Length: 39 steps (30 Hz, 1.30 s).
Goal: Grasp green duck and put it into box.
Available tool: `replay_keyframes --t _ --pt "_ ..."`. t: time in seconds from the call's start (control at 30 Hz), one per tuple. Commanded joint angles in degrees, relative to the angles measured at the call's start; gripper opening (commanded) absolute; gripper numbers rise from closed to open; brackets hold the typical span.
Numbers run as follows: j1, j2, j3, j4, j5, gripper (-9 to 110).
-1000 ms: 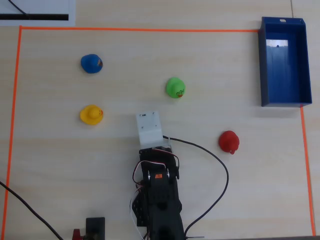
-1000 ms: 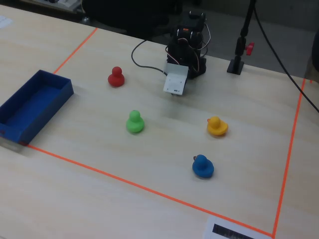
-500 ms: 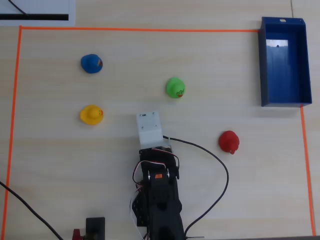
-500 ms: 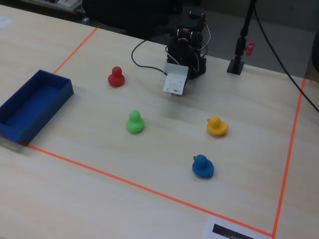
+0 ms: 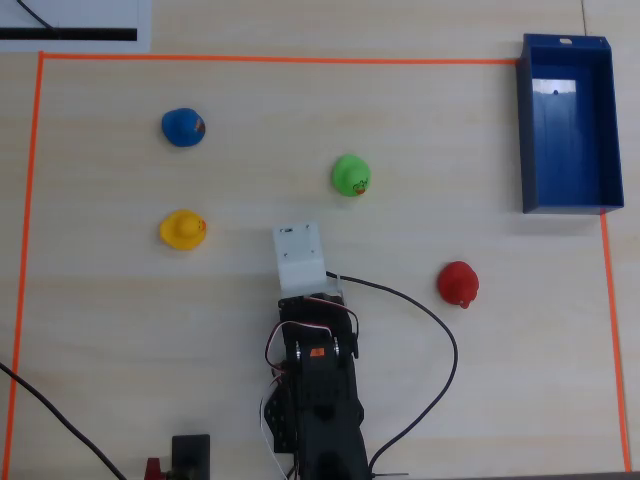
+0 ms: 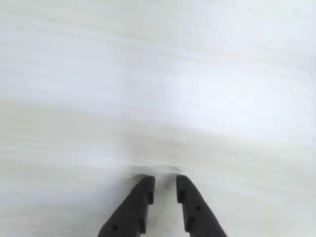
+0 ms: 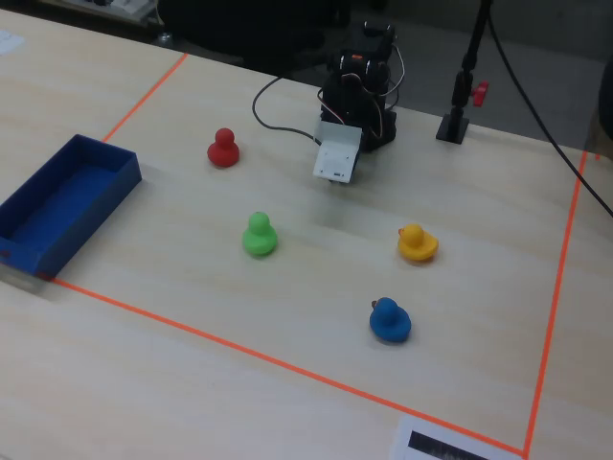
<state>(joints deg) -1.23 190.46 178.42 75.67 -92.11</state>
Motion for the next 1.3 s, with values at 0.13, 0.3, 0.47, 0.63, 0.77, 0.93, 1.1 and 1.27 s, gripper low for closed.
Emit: replay_keyframes --t 0.13,0.3,0.47,0.63,0.77,0.93,1.1,1.27 --pt "0.2 -0.7 -0.2 1.4 0.4 3" --pt "0.2 -0.7 -0.2 1.4 0.4 4" --pt "0.2 -0.7 -0.2 1.4 0.4 4" --pt "0.2 -0.7 -0.2 1.4 0.4 4" --pt "0.2 -0.7 -0.2 1.4 0.4 4" --pt "0.2 -0.7 -0.2 1.4 0.4 0" --pt "0.7 -0.7 -0.2 1.4 0.0 0" --pt "2.5 -5.8 -5.3 -3.0 0.0 0"
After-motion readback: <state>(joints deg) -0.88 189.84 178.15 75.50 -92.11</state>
